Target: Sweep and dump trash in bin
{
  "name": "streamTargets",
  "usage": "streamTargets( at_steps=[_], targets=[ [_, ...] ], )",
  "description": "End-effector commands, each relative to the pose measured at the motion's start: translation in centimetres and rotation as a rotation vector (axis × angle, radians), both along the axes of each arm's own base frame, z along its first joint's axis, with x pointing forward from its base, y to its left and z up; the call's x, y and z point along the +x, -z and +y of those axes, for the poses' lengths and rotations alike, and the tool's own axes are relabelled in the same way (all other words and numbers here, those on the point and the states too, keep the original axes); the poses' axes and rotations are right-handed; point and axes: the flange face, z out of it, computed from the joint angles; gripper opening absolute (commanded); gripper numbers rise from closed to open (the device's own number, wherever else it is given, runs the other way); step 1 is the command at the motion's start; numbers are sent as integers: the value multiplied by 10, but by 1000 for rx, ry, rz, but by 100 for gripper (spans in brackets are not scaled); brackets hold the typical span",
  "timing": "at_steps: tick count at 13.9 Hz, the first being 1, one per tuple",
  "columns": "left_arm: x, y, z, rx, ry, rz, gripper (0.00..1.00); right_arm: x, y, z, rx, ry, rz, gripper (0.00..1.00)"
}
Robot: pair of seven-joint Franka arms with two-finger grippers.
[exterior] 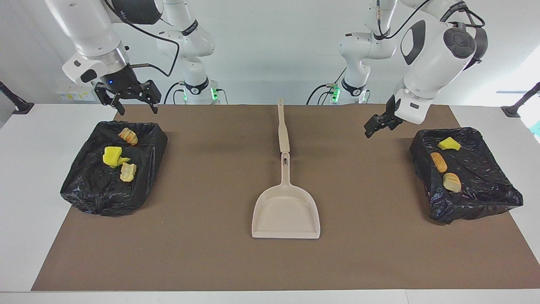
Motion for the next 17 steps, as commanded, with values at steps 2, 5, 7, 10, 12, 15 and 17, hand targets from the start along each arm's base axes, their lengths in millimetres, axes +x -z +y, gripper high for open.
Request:
streamTargets(
  at_steps=[2, 5, 7, 10, 12, 15, 17],
  targets=[
    [-11, -5, 34, -31, 159, 11, 100, -5, -1, 1, 1, 20, -1, 100],
    [-17, -17, 57, -35, 223, -2, 100, -5, -1, 2, 1, 19, -1, 100],
    [-23, -30, 68, 7, 312, -24, 100, -5, -1, 1, 1, 20, -1, 100],
    [-35, -62, 70, 55, 391, -21, 100, -5, -1, 2, 1, 19, -1, 100],
    [-45, -88, 70, 60, 392, -28, 100, -5, -1, 2, 1, 19, -1, 100],
    [-59, -113, 68, 65, 385, -49, 100, -5, -1, 2, 1, 19, -1, 100],
    [-60, -122, 77, 64, 369, -67, 100, -5, -1, 1, 1, 20, -1, 100]
  ],
)
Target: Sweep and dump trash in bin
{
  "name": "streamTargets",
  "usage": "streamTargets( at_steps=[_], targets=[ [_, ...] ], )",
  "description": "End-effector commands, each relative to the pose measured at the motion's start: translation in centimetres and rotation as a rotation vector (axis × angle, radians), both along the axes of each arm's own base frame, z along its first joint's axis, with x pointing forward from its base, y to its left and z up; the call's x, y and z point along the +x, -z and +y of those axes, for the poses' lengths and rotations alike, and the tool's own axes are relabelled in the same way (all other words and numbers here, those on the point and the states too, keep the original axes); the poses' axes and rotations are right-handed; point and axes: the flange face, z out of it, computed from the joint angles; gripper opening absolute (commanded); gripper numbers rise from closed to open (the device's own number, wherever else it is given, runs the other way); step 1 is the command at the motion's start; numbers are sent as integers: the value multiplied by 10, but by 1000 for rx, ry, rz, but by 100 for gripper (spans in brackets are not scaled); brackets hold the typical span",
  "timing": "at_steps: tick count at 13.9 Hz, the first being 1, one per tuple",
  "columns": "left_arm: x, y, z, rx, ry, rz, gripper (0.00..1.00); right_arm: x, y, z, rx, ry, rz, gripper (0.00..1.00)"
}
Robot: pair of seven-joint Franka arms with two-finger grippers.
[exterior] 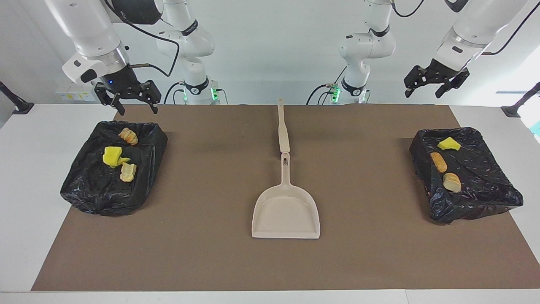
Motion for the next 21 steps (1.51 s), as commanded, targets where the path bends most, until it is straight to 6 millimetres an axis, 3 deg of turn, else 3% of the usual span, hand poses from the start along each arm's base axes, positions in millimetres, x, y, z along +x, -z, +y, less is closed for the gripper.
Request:
streamTargets(
  at_steps=[1, 2, 9, 21],
  targets=[
    [-9, -17, 8, 12, -12, -16, 100, -5, -1, 2, 1, 19, -1, 100],
    [-17, -24, 5, 13, -10, -47, 100, -5, -1, 2, 1, 19, -1, 100],
    [-17, -18, 2, 13, -96, -72, 100, -5, -1, 2, 1, 19, -1, 100],
    [-19, -17, 1, 13, -92, -54, 100, -5, -1, 2, 1, 19, -1, 100]
  ],
)
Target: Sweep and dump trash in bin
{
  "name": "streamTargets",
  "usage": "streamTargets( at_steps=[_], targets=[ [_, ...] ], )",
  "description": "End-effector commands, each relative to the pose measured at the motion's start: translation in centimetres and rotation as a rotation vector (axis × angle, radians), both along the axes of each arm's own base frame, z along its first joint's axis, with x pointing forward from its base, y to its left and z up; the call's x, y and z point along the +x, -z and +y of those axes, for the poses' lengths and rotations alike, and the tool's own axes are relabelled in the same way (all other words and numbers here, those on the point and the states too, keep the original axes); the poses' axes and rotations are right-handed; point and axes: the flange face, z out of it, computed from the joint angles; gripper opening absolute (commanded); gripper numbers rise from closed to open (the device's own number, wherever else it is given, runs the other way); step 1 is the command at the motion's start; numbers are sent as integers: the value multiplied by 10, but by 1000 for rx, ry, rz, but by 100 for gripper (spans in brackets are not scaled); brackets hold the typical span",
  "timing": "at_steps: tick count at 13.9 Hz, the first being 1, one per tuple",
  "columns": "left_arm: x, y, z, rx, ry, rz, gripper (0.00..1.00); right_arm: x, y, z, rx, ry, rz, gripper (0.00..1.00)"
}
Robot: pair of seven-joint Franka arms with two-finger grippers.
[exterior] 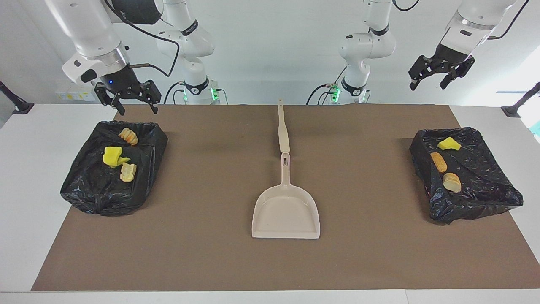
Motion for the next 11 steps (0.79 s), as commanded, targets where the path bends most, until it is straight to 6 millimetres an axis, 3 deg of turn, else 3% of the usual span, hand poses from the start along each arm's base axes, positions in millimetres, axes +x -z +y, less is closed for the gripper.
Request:
streamTargets(
  at_steps=[1, 11],
  targets=[
    [-7, 0, -2, 8, -7, -6, 100, -5, -1, 2, 1, 19, -1, 100],
    [-6, 1, 0, 0, -29, -14, 100, -5, -1, 2, 1, 19, -1, 100]
  ],
)
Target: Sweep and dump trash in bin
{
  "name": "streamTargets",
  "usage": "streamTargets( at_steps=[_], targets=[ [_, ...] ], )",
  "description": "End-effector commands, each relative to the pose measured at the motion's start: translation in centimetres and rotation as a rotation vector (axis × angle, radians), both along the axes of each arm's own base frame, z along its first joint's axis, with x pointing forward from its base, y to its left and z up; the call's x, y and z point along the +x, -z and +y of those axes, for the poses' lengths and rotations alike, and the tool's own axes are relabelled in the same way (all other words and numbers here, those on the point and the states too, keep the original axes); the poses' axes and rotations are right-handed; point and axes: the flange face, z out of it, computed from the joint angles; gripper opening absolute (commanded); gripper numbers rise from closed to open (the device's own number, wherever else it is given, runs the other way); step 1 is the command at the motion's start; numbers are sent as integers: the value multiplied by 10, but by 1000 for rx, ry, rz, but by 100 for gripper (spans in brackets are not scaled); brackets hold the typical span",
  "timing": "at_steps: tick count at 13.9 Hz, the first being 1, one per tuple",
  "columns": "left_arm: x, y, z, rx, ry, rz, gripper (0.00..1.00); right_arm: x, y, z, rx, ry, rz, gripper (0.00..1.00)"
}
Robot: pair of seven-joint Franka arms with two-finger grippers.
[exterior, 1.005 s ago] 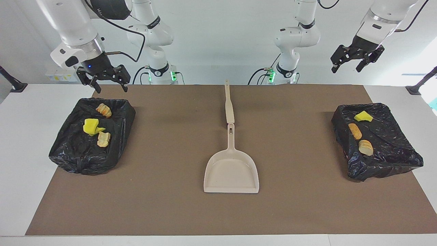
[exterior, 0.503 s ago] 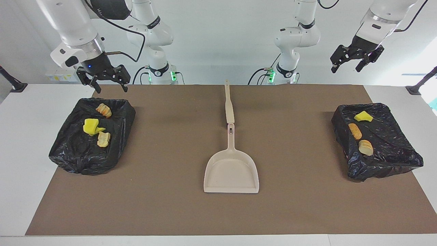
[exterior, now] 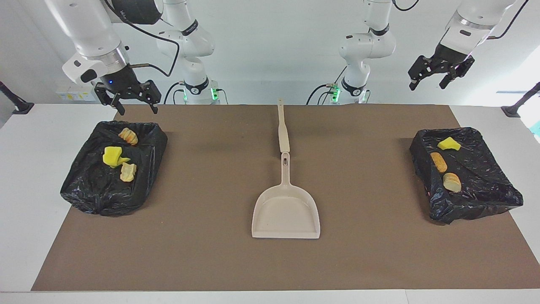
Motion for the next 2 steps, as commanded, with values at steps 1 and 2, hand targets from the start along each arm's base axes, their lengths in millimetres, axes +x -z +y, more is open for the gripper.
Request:
streamTargets(
  at_steps=[1, 2],
  targets=[
    [-6, 0, 2, 0, -21, -13, 100, -5, -1, 1, 1, 20, -1, 100],
    [-6, 1, 2, 0, -22, -8, 100, -5, -1, 2, 1, 19, -1, 100]
  ],
)
